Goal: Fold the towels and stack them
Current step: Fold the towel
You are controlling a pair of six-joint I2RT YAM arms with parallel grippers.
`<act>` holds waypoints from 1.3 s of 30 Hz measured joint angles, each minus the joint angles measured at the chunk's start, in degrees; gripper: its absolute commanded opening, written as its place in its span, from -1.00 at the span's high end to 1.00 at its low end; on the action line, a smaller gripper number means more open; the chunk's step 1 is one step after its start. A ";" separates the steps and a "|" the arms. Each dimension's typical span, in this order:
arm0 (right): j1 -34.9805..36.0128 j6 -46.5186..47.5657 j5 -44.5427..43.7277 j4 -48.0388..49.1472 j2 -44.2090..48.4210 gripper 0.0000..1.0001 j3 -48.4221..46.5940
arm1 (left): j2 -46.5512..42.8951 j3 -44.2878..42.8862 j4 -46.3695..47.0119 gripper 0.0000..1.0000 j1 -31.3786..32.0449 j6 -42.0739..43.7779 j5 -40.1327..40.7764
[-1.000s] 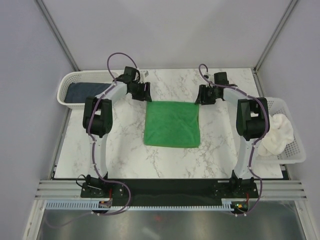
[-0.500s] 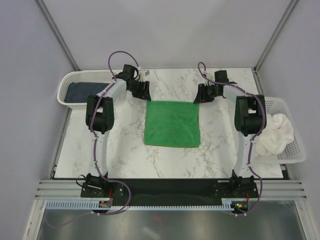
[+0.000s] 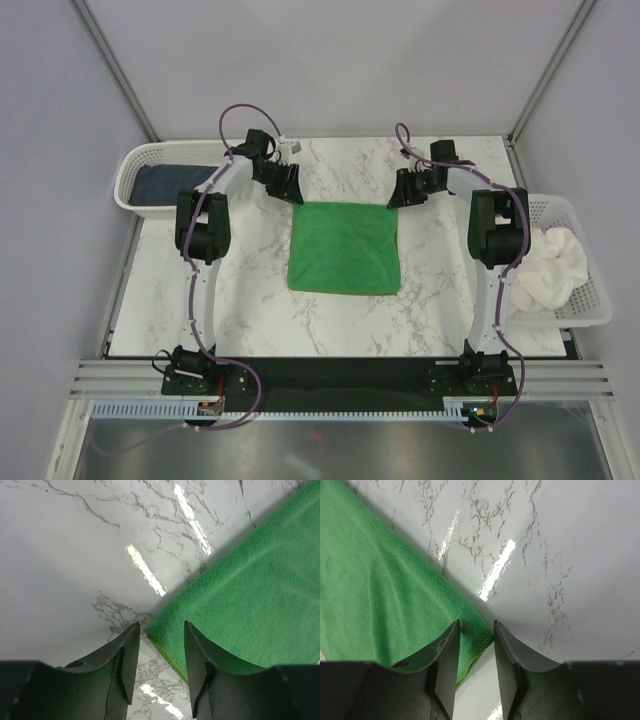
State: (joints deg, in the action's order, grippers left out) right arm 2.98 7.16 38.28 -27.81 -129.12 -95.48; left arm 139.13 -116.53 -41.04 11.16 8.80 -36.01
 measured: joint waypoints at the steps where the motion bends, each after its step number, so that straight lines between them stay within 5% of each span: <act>1: -0.15 0.13 0.39 -0.26 -0.17 0.20 -0.26 | 0.09 -0.07 -0.07 0.08 -0.11 0.04 -0.20; 14: -1.40 0.66 3.54 -2.29 -1.40 0.25 -1.42 | 0.26 -0.70 -2.58 0.03 -0.85 3.13 -0.59; 22: -1.77 0.79 4.57 -2.69 -2.14 0.39 -2.08 | 1.64 -3.78 -3.89 0.29 -0.85 3.30 -1.73; 26: -1.77 0.83 4.70 -2.86 -2.21 0.39 -2.08 | 1.95 -4.66 -4.37 0.14 -0.85 3.34 -2.10; 39: -1.77 0.81 5.53 -3.17 -2.62 0.35 -2.49 | 3.76 -6.29 -6.97 0.14 -0.87 3.34 -2.86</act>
State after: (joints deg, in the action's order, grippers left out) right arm 1.21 7.97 43.81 -30.98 -131.74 -97.97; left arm 142.89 -122.83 -48.01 10.28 12.14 -38.87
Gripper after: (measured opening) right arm 0.321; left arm 0.443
